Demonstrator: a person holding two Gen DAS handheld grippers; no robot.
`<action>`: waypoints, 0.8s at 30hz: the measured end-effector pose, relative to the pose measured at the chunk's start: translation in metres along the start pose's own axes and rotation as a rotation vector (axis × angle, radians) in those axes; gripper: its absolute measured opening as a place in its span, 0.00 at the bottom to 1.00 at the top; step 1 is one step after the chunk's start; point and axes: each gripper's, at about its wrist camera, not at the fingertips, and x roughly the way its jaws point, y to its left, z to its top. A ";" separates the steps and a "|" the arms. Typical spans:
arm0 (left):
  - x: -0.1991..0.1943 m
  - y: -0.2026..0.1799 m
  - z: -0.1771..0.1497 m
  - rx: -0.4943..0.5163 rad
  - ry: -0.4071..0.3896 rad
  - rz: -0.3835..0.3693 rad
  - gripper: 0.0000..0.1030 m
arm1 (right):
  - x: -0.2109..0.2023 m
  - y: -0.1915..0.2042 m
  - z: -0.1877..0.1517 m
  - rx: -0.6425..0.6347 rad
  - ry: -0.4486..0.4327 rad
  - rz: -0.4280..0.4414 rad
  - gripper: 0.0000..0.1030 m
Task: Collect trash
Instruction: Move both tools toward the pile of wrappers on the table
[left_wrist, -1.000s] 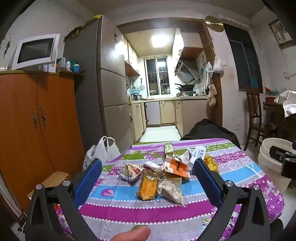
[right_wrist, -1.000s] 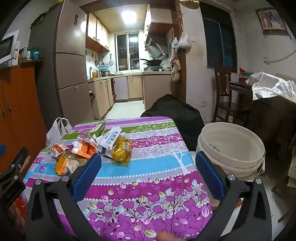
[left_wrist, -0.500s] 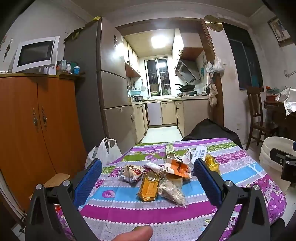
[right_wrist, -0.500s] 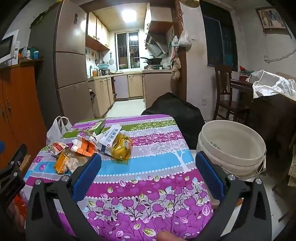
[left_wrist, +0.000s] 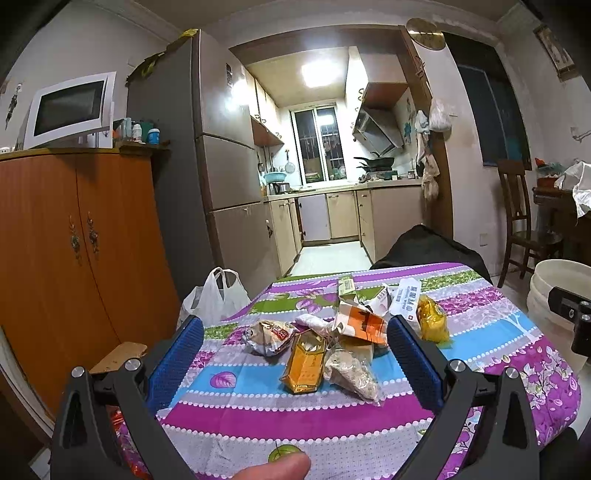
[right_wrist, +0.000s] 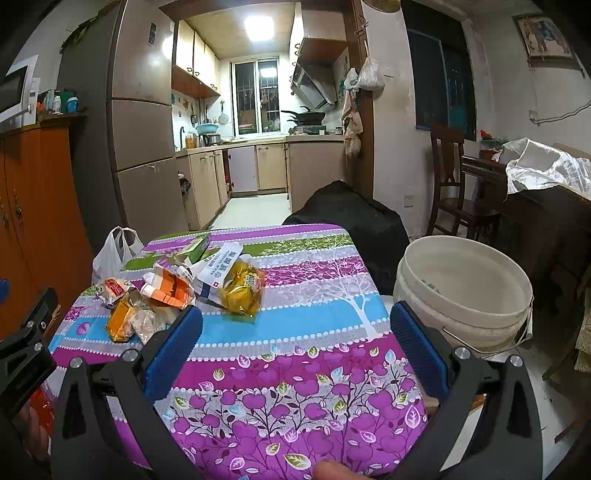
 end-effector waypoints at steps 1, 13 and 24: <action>0.000 0.000 0.000 0.001 0.003 0.001 0.96 | 0.000 0.000 0.000 -0.001 0.001 0.000 0.95; 0.008 -0.003 0.000 0.010 0.029 0.016 0.96 | 0.002 0.000 -0.001 -0.004 0.004 0.000 0.95; 0.032 0.000 -0.011 0.020 0.093 0.018 0.96 | 0.016 0.005 -0.004 -0.019 0.042 0.035 0.95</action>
